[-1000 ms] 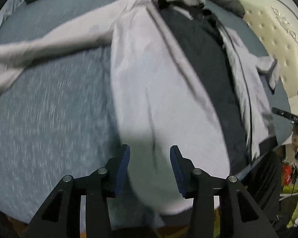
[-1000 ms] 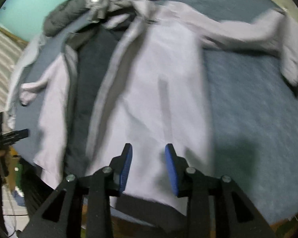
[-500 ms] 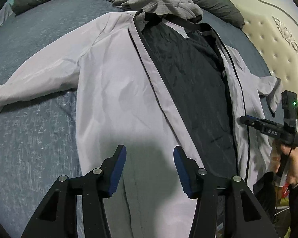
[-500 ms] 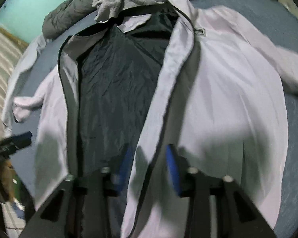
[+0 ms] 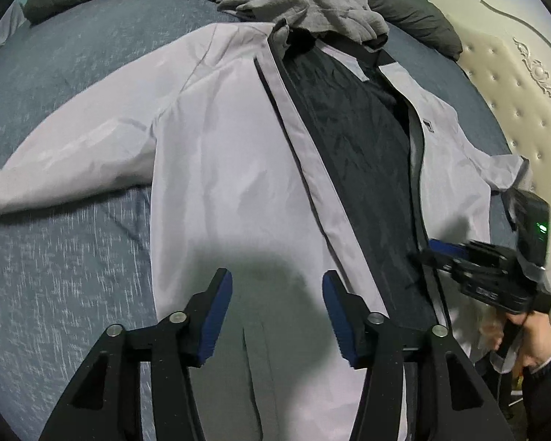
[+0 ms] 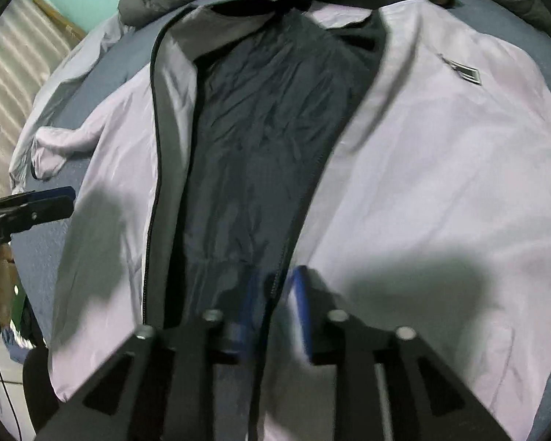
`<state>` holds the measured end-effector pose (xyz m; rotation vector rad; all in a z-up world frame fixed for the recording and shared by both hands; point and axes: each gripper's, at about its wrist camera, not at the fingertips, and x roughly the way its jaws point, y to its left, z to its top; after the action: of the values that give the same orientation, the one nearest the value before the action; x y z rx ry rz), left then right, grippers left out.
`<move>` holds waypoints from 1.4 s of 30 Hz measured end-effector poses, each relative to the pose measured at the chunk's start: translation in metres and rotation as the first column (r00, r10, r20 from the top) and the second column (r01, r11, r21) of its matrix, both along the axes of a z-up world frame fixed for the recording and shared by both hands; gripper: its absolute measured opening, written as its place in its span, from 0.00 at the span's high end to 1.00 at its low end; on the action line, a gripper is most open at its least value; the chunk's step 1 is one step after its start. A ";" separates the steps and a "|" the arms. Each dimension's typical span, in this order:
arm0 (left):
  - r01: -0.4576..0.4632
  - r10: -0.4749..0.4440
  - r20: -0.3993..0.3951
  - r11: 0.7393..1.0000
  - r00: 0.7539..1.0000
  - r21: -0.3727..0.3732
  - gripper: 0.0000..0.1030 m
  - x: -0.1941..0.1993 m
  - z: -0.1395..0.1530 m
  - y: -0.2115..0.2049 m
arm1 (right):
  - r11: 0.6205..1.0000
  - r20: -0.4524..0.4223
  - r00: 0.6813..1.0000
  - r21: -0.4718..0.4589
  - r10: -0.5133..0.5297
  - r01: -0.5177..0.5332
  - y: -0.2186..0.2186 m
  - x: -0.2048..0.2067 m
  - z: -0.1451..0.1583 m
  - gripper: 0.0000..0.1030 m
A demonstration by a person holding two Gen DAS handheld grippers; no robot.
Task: Fold clothes
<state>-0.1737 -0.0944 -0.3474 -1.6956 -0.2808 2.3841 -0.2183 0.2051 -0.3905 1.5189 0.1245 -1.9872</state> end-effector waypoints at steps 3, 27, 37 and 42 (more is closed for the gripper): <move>-0.001 0.001 -0.016 1.000 1.000 -0.008 0.43 -0.018 0.004 0.003 | 0.993 -0.012 0.995 -0.068 -0.101 0.100 0.032 -0.007 0.017 0.69; 0.115 -0.139 -0.113 0.974 0.984 -0.195 0.98 -0.187 -0.003 0.077 | 0.868 -0.041 0.931 -0.379 -0.362 0.321 0.111 -0.019 0.009 0.61; 0.234 -0.241 -0.104 0.969 0.965 -0.076 0.98 -0.204 -0.020 0.148 | 0.859 -0.066 0.949 -0.449 -0.307 0.247 0.098 -0.014 0.021 0.61; 0.242 -0.247 -0.041 0.965 0.968 -0.097 0.96 -0.216 -0.042 0.164 | 0.848 -0.048 0.944 -0.457 -0.325 0.269 0.104 -0.019 0.019 0.61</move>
<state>-0.3898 0.0701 -0.3895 -1.5960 0.0456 2.2844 -0.2376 0.3091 -0.3719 1.1660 -0.5183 -2.1574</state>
